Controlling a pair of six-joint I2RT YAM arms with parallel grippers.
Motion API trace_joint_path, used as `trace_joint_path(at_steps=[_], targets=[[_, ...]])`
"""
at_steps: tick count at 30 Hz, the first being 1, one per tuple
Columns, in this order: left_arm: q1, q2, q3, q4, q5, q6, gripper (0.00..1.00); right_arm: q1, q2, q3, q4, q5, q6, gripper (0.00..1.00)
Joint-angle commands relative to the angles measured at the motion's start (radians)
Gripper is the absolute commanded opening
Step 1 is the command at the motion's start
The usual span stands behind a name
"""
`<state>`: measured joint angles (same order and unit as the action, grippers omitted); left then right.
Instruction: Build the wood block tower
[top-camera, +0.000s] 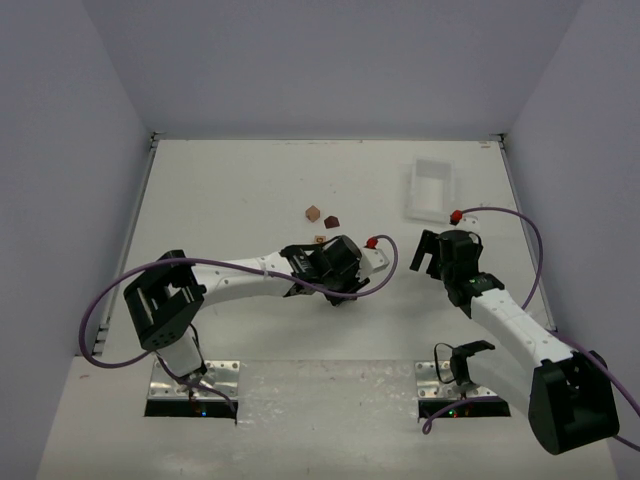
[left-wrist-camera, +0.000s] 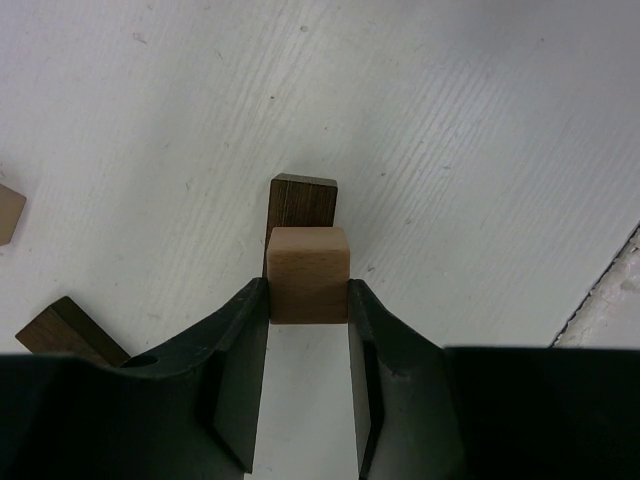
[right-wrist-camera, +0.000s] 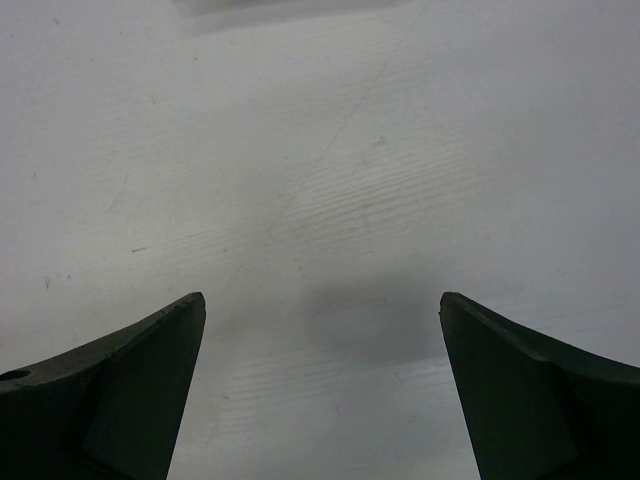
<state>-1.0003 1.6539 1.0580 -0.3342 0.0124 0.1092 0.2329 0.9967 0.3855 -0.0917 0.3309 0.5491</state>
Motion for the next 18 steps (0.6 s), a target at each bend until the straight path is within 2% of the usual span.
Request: trace_joint_path(at_steps=[1,18], targets=[[0.009,-0.019,0.014,0.023,0.032,0.044,0.22,0.0,0.006,0.041,0.018,0.005,-0.002,0.99],[0.017,0.027,0.061,-0.013,0.001,0.088,0.22,0.0,0.017,0.046,0.014,0.003,-0.003,0.99]])
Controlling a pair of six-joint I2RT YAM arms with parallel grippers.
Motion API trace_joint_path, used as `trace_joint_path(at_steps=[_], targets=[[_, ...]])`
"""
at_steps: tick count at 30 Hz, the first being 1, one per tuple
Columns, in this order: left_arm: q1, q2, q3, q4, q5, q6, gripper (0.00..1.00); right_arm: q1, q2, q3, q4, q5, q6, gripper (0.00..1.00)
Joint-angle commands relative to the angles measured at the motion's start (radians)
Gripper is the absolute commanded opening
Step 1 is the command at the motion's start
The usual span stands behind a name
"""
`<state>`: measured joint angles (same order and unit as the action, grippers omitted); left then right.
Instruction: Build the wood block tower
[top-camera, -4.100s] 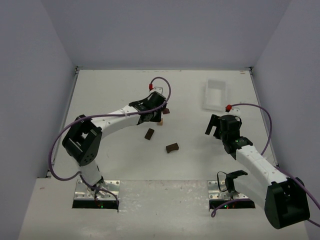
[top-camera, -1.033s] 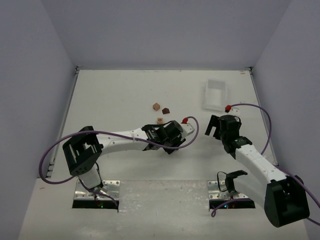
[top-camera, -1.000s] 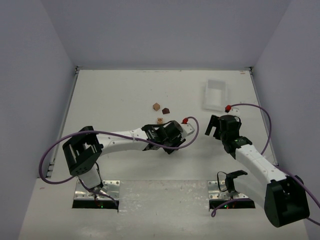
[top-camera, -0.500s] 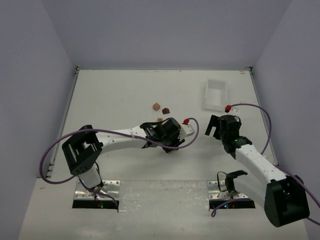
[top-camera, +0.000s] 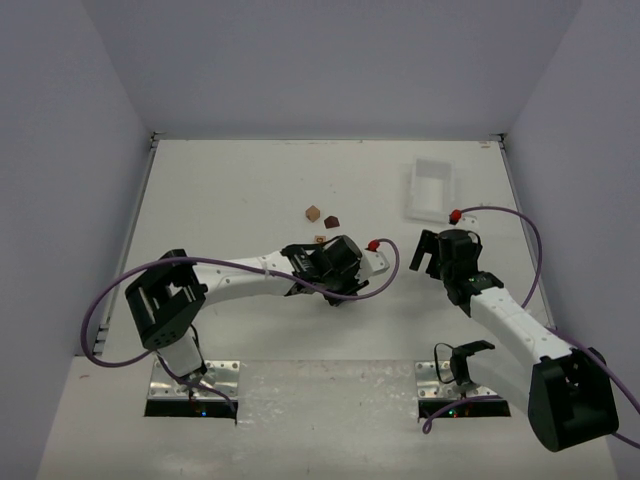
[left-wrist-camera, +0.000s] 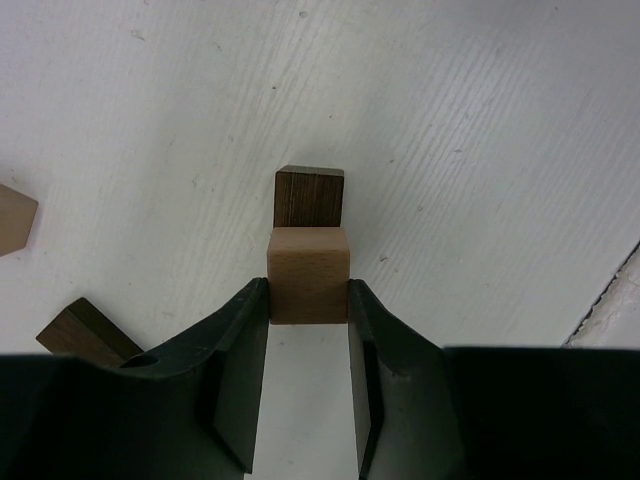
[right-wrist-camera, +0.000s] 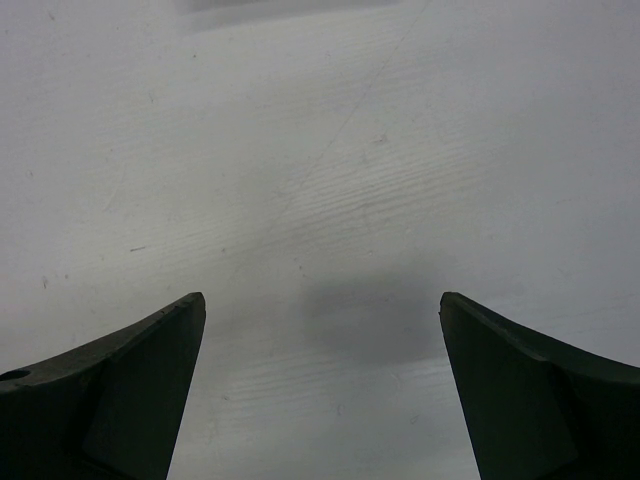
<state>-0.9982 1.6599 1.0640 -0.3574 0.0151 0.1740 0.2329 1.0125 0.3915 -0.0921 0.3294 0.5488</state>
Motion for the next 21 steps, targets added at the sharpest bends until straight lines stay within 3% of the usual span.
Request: trace_joint_path(at_steps=[1,11,16,21], targets=[[0.015,0.026,0.058,0.008,-0.003,0.026,0.22,0.0,0.001,0.04,0.014,0.006,-0.002,0.99],[0.029,0.041,0.068,0.002,-0.004,0.034,0.22,0.0,0.004,0.04,0.012,0.013,-0.003,0.99],[0.03,0.033,0.066,0.003,0.026,0.039,0.36,0.0,0.006,0.041,0.009,0.014,-0.003,0.99],[0.031,0.021,0.061,0.007,0.053,0.041,0.39,0.0,0.005,0.041,0.011,0.014,-0.003,0.99]])
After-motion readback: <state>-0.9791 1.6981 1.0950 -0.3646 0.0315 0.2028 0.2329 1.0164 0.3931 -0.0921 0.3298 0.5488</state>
